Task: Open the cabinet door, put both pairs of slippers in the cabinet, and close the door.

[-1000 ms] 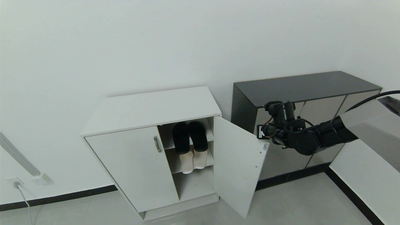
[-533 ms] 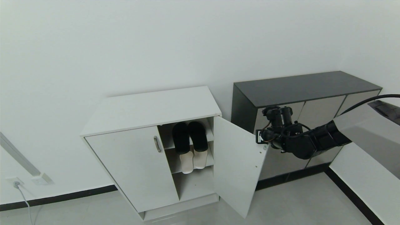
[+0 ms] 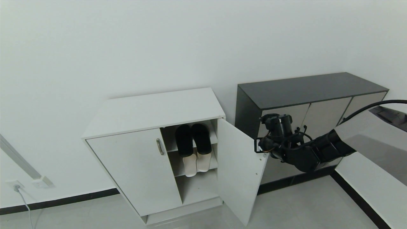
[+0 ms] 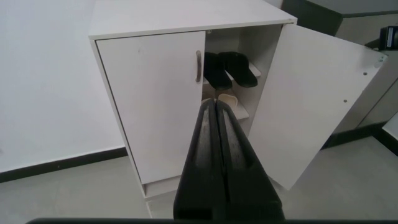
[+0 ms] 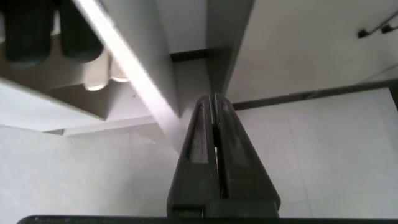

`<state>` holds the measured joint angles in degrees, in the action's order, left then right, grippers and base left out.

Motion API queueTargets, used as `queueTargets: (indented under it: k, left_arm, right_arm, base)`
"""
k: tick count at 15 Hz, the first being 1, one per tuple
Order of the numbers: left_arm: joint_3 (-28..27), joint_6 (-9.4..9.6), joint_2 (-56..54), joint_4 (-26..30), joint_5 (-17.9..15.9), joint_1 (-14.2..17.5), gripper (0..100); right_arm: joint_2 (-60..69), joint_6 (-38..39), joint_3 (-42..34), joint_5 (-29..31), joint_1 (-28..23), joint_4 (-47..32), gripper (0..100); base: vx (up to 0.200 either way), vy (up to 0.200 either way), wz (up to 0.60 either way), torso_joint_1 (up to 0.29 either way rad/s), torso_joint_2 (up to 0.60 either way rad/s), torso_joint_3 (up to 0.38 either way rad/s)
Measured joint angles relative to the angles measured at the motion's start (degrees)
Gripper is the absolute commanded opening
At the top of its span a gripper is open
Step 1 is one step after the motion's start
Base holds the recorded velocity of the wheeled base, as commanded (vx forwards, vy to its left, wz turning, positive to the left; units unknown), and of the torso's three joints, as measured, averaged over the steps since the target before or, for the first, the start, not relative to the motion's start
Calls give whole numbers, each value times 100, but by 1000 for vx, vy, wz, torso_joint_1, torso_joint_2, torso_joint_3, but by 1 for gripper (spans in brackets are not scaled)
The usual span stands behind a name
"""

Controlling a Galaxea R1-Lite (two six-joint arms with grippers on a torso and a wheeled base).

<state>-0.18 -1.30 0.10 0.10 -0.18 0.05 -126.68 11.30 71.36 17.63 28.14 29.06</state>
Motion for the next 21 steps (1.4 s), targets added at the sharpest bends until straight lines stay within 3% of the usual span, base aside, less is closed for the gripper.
queueTargets:
  k: [4, 15, 21]
  left_arm:
    - [0, 2, 0, 0, 2, 2, 0]
    - [0, 0, 1, 0, 0, 5, 0]
    - [0, 0, 0, 4, 2, 0, 0]
  right_arm:
    - [201, -15, -445, -1, 496, 405, 0]
    - [510, -696, -1048, 13, 656, 1479, 0]
    - [530, -692, -1128, 2, 791, 1475, 0]
  base:
    - [0, 0, 0, 0, 0, 0]
    - [0, 0, 0, 0, 0, 0]
    - [0, 0, 600, 2, 4, 1]
